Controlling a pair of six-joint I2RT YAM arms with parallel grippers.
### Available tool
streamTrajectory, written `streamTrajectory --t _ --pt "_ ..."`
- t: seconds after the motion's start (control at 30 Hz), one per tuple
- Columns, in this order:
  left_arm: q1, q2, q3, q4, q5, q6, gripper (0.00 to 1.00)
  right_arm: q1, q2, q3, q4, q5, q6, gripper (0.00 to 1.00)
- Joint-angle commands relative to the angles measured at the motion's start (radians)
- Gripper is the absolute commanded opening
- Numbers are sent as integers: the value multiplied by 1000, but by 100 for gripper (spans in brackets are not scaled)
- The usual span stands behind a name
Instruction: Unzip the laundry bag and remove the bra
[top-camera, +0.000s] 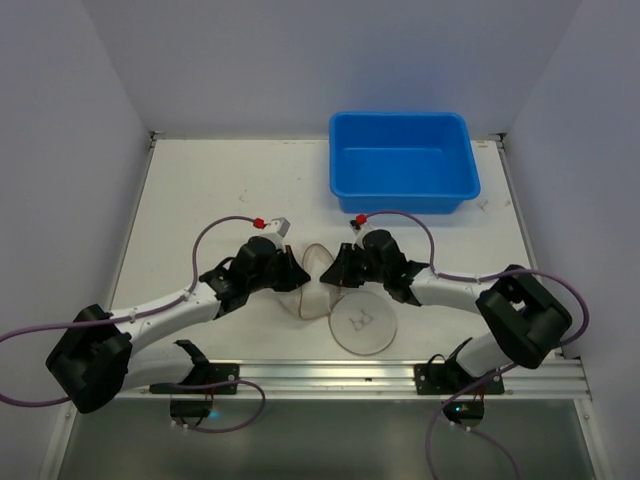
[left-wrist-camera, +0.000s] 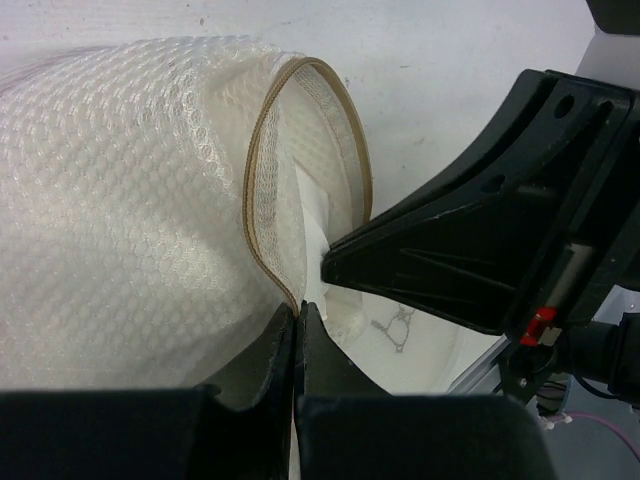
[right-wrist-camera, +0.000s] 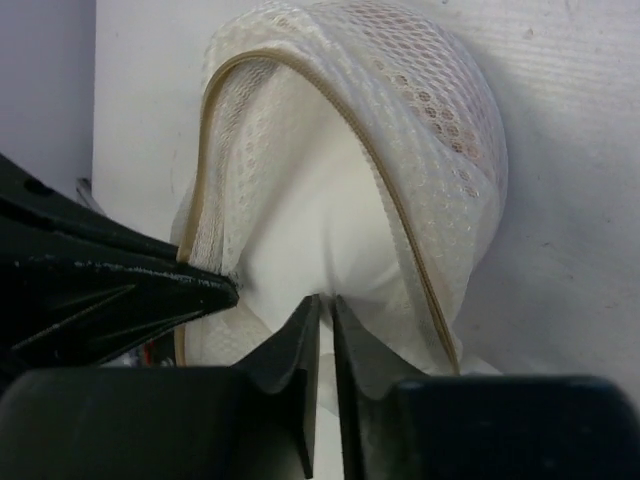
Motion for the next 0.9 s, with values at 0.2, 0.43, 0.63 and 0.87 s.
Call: streamTrajectory --t 0.2,0.43,0.63,0.87 --pt "-9 -44 12 33 12 -11 0 1 -167 -23 -27 21 -51 0" --pt "-7 -84 36 -142 -161 -13 0 1 -184 -33 -54 33 -35 2" --pt "-7 -115 24 -183 -224 -34 19 1 -106 3 -51 2 -3 61" --pt "-7 -164 42 -226 -250 -34 98 10 -74 29 -39 -1 5 67"
